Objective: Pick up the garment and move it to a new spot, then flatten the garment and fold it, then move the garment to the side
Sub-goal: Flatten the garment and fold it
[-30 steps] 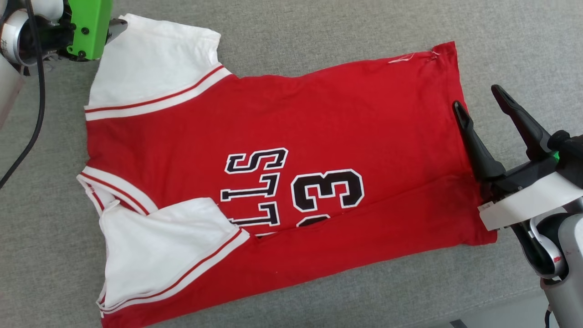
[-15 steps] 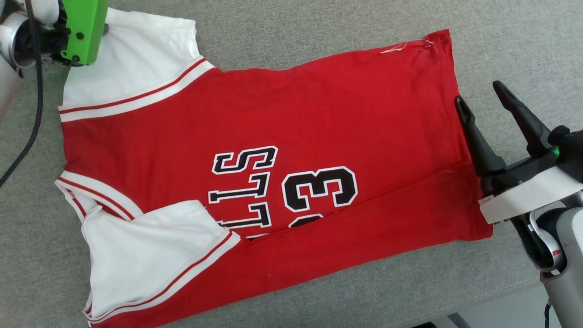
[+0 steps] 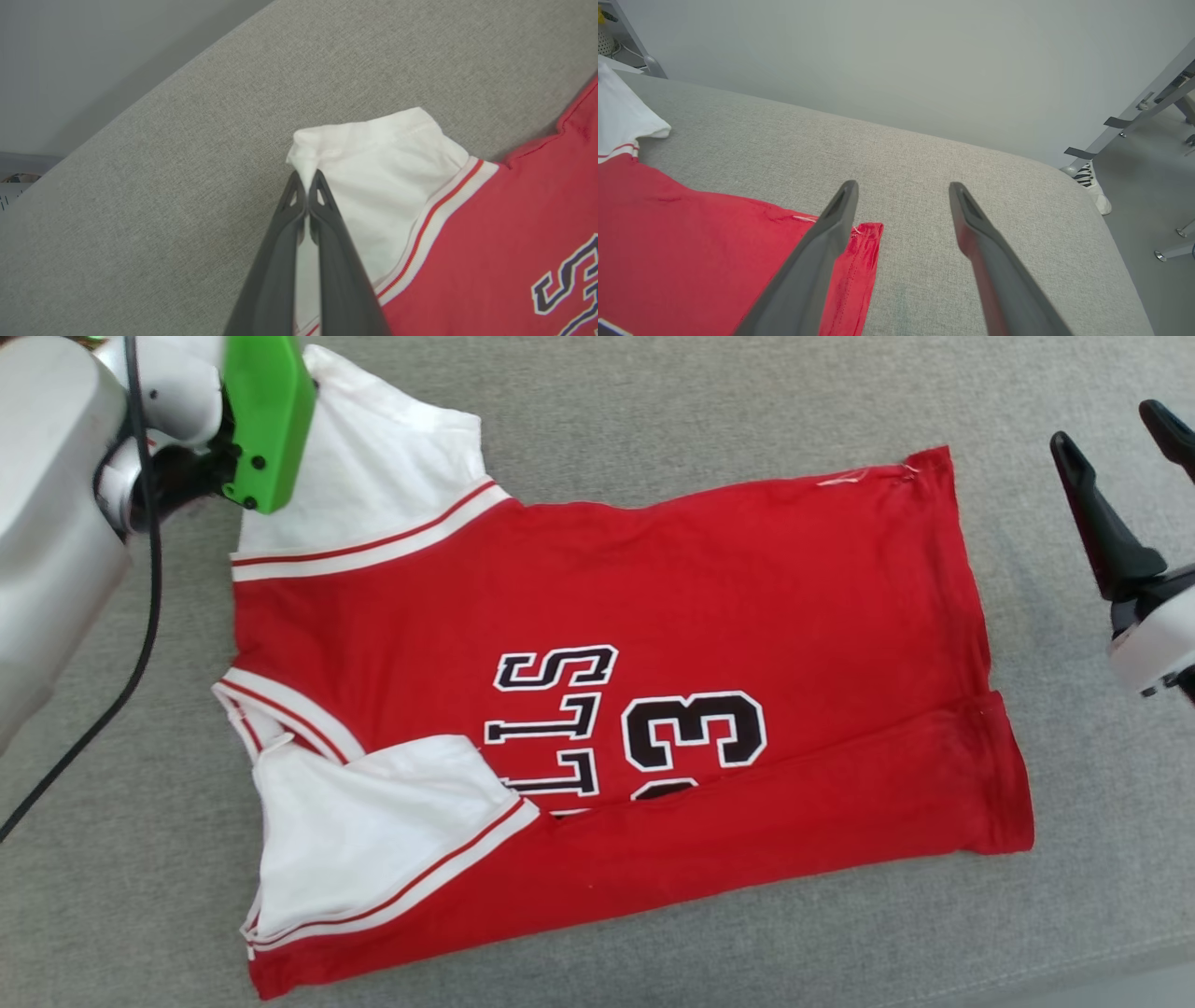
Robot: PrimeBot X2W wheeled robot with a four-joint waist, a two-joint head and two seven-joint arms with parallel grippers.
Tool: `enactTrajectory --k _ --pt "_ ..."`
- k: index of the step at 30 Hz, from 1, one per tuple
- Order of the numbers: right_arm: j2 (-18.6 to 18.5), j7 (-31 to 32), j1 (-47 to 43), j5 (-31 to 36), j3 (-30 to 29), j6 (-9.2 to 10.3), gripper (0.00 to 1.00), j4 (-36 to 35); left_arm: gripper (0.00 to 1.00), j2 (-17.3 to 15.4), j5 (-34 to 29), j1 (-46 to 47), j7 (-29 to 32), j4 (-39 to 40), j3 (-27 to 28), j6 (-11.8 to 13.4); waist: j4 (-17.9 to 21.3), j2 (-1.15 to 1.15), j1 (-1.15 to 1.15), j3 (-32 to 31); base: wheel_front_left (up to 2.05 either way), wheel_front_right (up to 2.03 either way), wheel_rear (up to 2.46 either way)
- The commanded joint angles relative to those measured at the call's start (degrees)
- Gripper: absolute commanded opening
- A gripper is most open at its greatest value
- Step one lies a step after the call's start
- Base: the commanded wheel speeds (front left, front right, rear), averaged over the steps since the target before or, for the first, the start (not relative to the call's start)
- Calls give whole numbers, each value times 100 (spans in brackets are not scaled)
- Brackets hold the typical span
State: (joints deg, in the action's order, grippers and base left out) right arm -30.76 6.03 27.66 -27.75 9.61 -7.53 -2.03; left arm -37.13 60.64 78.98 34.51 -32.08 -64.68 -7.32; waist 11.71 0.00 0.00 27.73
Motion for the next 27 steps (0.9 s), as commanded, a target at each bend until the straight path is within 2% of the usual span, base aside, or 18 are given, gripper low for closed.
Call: enactTrajectory --k 1,7,13,19,27 --pt "-132 334 173 -193 59 4 100 64 0 -30 53 -126 -132 110 -42 -15 -228 0 0 -200 0 0 0" --pt "-679 2122 681 -1064 502 4 100 559 0 -52 51 -231 -562 592 -175 -16 -479 0 0 -247 0 0 0" --pt "-972 3267 1202 -1558 971 4 100 1011 0 -42 -38 -174 -856 921 -241 -16 -715 0 0 -101 0 0 0" --pt "-875 3569 1713 -1613 1295 4 100 1600 0 -43 -122 -71 -999 1135 -266 -16 -892 0 0 112 0 0 0" --pt "-574 3342 2129 -1574 1670 4 100 2490 0 -46 -186 40 -1121 1260 -268 -16 -1027 0 0 357 0 0 0"
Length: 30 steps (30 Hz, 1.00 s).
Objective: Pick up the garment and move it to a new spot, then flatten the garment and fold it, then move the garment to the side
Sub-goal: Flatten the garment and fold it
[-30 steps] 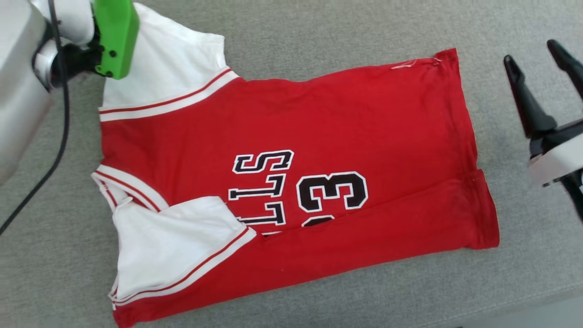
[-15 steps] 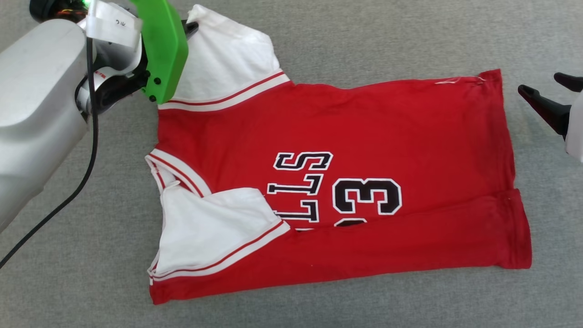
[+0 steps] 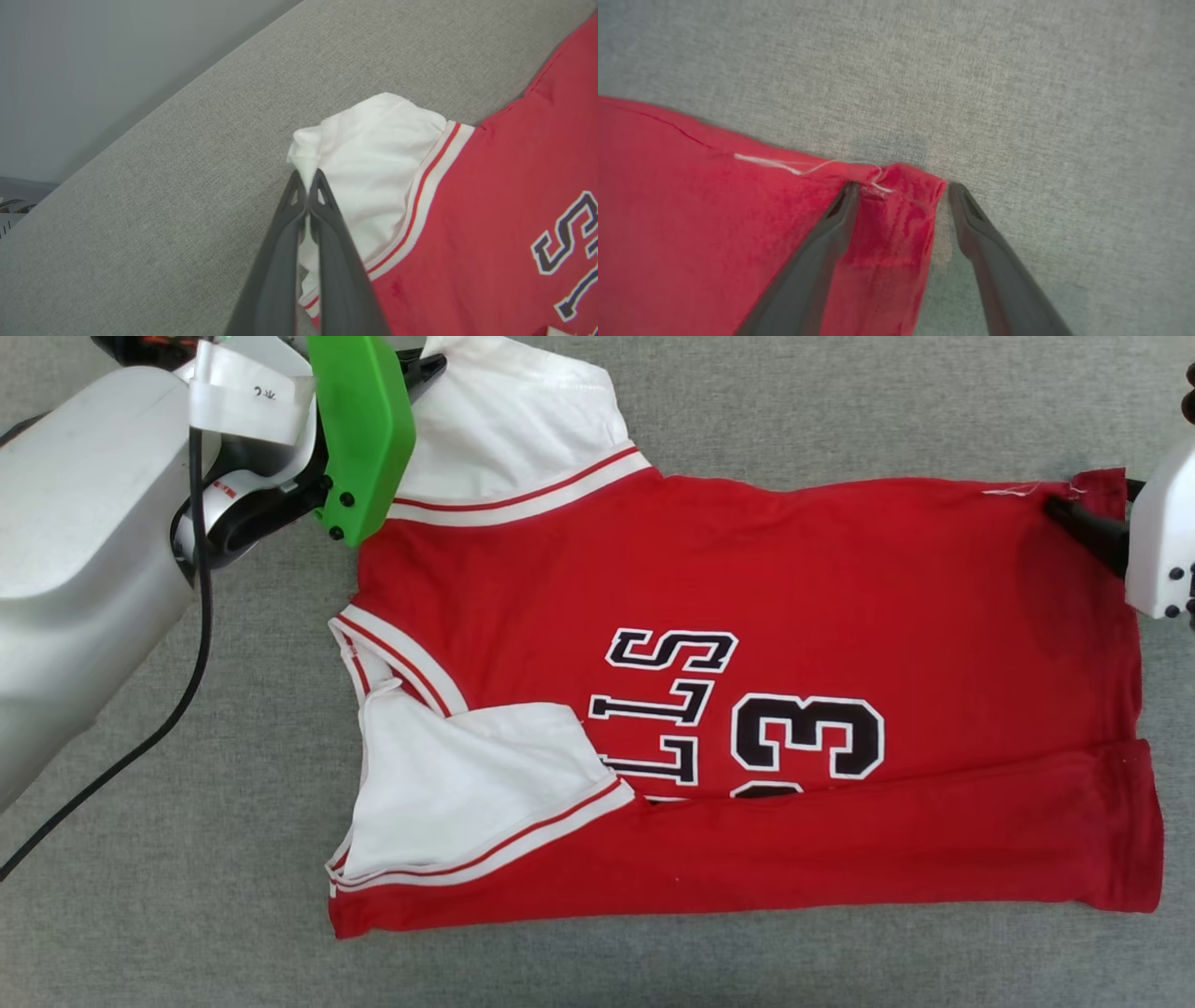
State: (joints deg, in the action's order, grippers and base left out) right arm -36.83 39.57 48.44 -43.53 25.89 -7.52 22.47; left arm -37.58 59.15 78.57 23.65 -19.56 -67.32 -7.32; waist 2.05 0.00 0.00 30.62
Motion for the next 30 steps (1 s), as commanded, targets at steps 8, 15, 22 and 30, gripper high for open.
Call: enactTrajectory --k 8,15,22,30 --pt "18 -146 -36 -277 593 3 0 452 0 -20 20 52 -132 -51 -41 -16 -34 0 0 16 0 0 0" --pt "-158 -1043 10 -459 724 3 0 388 0 -94 141 -159 -377 -89 -73 -16 13 0 0 -369 0 0 0" --pt "-389 -1605 -295 -665 969 3 0 149 0 -272 202 -605 -673 101 -125 28 -15 0 0 -819 0 0 0" --pt "-633 -2144 -902 -844 1177 3 0 -200 0 -573 274 -1414 -938 600 -258 296 -49 0 0 -1283 0 0 0"
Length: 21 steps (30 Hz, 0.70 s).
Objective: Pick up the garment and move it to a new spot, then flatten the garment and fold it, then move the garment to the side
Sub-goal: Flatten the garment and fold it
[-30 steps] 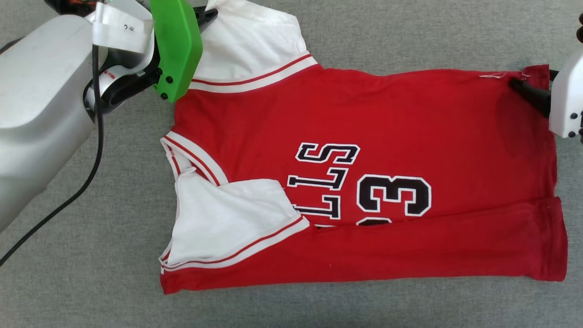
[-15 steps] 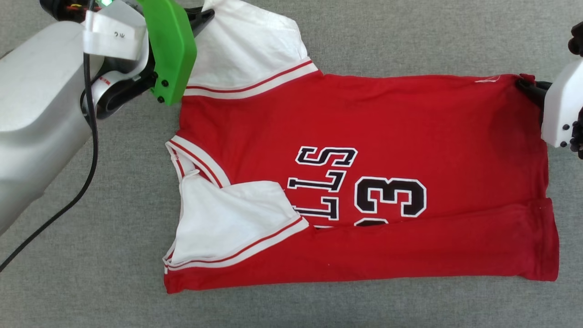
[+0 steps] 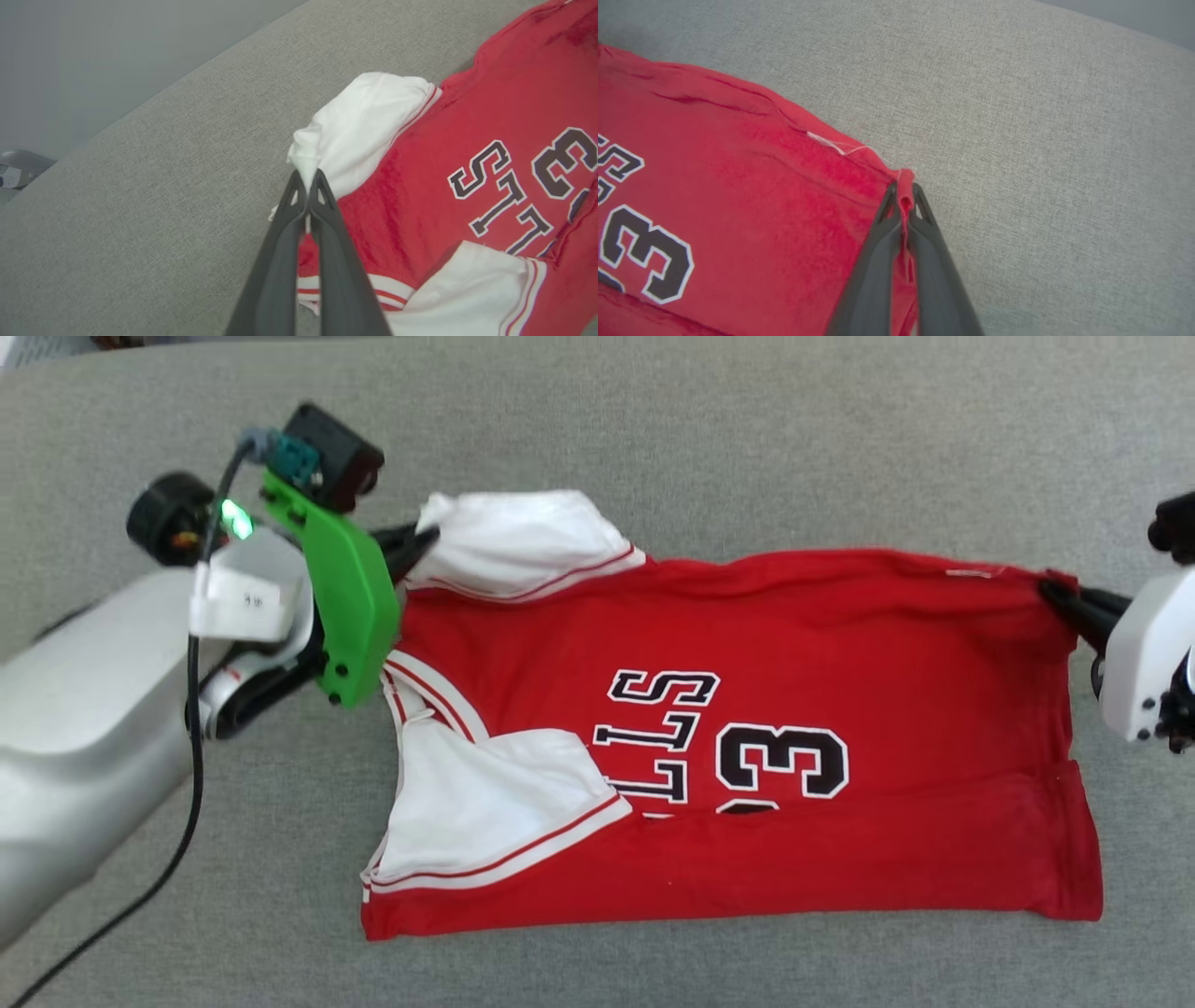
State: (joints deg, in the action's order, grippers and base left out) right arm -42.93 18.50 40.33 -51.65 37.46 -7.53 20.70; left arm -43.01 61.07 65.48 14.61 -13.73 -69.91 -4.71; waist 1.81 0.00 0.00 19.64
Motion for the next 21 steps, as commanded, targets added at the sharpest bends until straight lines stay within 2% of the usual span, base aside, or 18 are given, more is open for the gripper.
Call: enactTrajectory --k 1,4,5,13,21 --pt "-52 -105 -195 -39 51 4 0 -71 0 -73 96 -230 -77 92 -14 88 -29 0 0 -255 0 0 0" --pt "-116 -288 -490 -71 91 4 0 -170 0 -200 192 -628 -178 310 -57 238 -29 0 0 -420 0 0 0" --pt "-174 -448 -787 -106 104 4 0 -247 0 -323 269 -1000 -292 493 -93 389 -30 0 0 -548 0 0 0" --pt "-220 -862 -1668 -220 -7 4 0 -451 0 -590 484 -2003 -616 937 -178 764 -15 0 0 -821 0 0 0" --pt "-206 -1006 -2492 -194 -281 4 0 -715 0 -679 603 -2633 -778 1073 -232 913 -35 0 0 -933 0 0 0"
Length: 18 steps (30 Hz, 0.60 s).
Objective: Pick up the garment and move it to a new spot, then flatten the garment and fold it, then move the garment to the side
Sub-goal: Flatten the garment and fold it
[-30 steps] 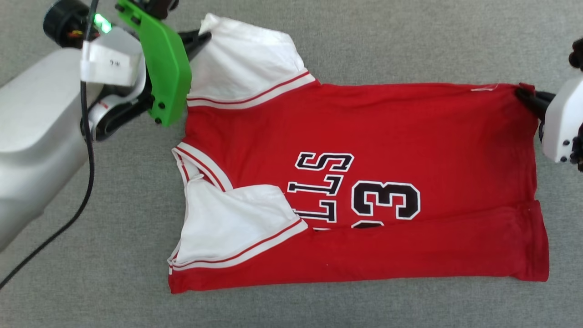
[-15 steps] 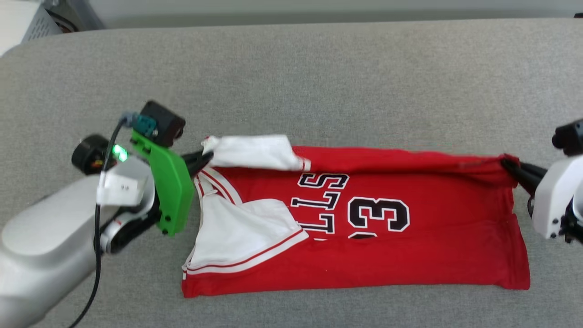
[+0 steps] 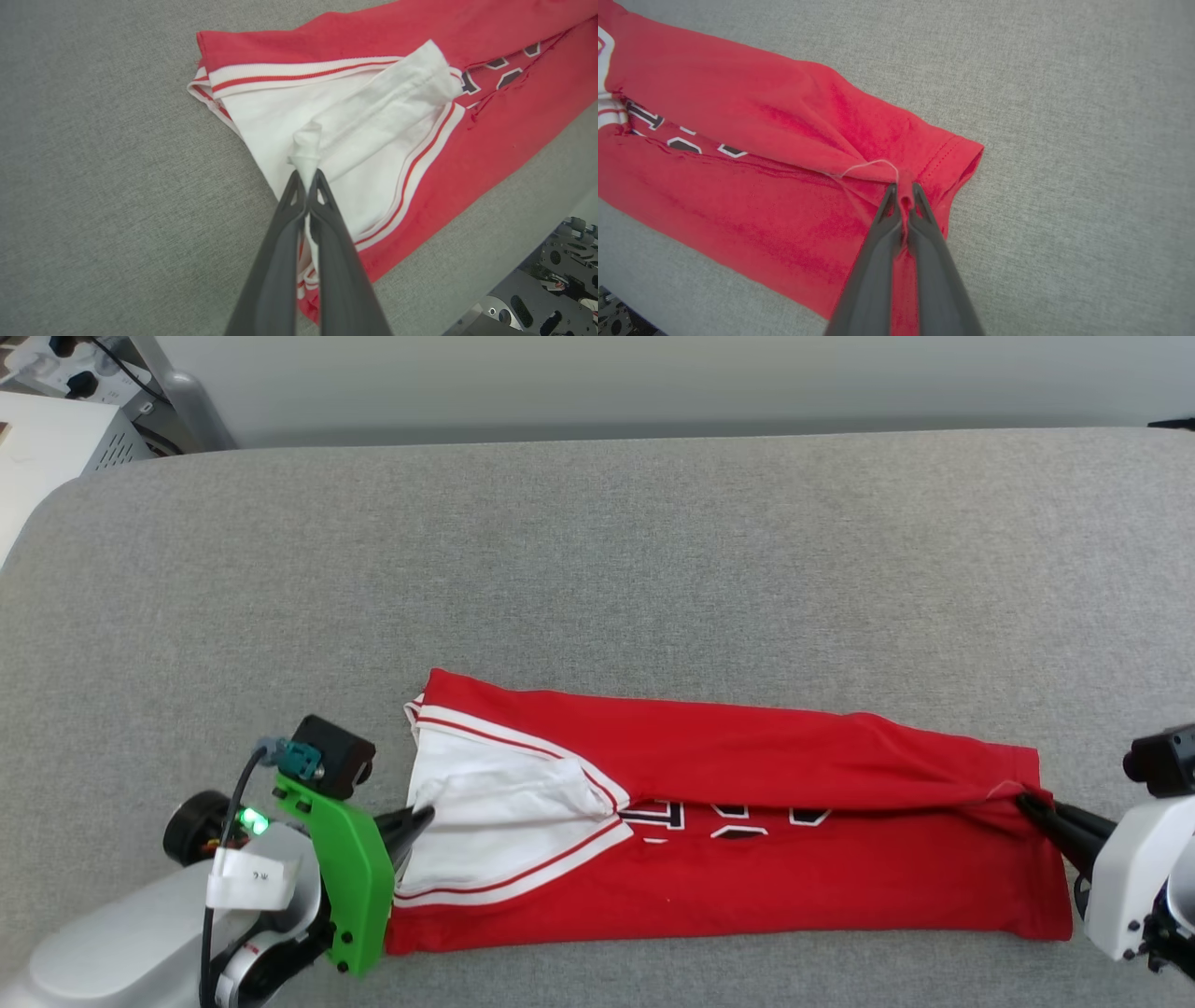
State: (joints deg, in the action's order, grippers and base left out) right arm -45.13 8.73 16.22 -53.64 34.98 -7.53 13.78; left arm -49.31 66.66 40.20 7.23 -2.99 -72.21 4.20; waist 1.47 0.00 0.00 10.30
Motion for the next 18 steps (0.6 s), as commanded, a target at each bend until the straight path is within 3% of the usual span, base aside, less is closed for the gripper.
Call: enactTrajectory --k 1,13,15,16,17,18 --pt "31 -31 -169 17 -79 4 0 -51 0 -52 66 -175 -62 -15 -7 19 -1 0 0 4 0 0 0" --pt "337 238 -657 168 -385 4 0 8 0 247 197 -565 -187 -437 -21 -20 -34 0 0 159 0 0 0" --pt "391 271 -674 173 -428 4 39 11 1 296 190 -583 -308 -516 15 -21 -31 0 0 126 0 0 0" --pt "411 304 -695 179 -453 4 100 0 48 321 189 -603 -415 -546 52 -6 -28 0 0 95 0 0 0" --pt "430 352 -726 167 -484 4 100 -18 100 333 161 -623 -552 -570 96 40 -22 0 0 52 0 0 0" --pt "436 397 -757 155 -509 4 100 -47 100 333 110 -636 -659 -583 119 95 -20 0 0 20 0 0 0"
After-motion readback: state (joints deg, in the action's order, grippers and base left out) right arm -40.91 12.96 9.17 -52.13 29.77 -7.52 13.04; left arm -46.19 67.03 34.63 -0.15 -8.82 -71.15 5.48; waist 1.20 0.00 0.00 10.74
